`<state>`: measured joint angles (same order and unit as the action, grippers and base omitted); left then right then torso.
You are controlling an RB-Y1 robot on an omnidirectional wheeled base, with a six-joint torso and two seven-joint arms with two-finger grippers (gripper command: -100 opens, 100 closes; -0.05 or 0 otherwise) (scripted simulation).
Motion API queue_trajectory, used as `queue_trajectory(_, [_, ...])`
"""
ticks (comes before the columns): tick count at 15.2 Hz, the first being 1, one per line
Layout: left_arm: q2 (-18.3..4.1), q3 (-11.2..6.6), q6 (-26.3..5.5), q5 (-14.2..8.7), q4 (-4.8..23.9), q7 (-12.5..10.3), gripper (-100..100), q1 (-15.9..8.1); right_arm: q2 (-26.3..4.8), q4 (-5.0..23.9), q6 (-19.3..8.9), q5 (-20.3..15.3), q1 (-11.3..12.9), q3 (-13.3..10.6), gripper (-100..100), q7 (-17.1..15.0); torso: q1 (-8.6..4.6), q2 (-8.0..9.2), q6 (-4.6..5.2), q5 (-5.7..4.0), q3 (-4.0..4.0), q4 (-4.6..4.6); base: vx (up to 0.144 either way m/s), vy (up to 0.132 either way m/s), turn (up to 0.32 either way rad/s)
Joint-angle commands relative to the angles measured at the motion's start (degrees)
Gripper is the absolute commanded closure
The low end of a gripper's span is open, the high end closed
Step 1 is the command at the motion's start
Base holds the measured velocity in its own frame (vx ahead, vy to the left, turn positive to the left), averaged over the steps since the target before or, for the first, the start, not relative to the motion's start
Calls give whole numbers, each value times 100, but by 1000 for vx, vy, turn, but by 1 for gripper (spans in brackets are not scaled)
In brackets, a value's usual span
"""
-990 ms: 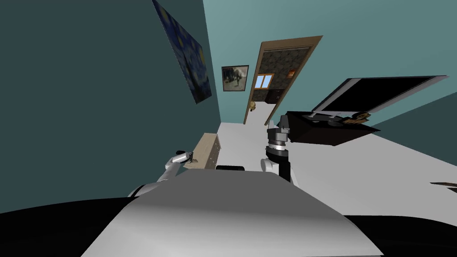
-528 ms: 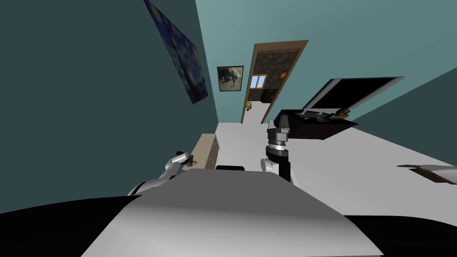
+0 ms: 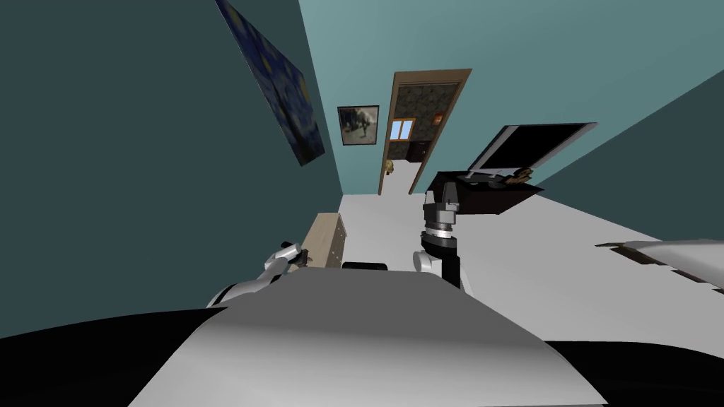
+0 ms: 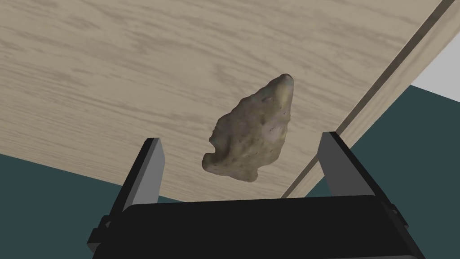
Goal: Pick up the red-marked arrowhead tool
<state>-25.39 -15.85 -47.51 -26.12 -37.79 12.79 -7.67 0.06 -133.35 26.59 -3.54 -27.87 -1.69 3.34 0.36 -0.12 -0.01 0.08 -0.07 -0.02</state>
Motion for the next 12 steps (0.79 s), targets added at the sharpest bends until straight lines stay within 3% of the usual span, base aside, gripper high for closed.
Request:
queue_trajectory(1, [65,12,167,46,125,-76,-100,-12,0,0,0,0,0,0,0,0,0,0,0,0,0,0,-3,66,-88])
queue_trajectory(2, [111,21,270,77,205,-117,-100,-16,0,0,0,0,0,0,0,0,2,-2,-1,0,-1,0,-16,32,-85])
queue_trajectory(3, [66,12,148,46,116,-74,-100,-8,0,0,0,0,0,0,0,0,-6,0,0,0,0,-1,-14,5,-46])
queue_trajectory(4, [75,14,186,52,142,-85,100,-13,0,0,0,0,0,0,0,0,-15,0,-2,-3,0,0,0,0,0])
queue_trajectory(8, [74,16,188,54,140,-81,100,-11,1,0,0,0,0,0,0,0,-15,-12,0,0,-7,-2,0,0,0])
queue_trajectory(12, [-73,-14,-140,-47,-116,45,100,1,1,0,0,0,-1,0,0,0,-25,-21,-7,-3,-13,-5,15,-33,104])
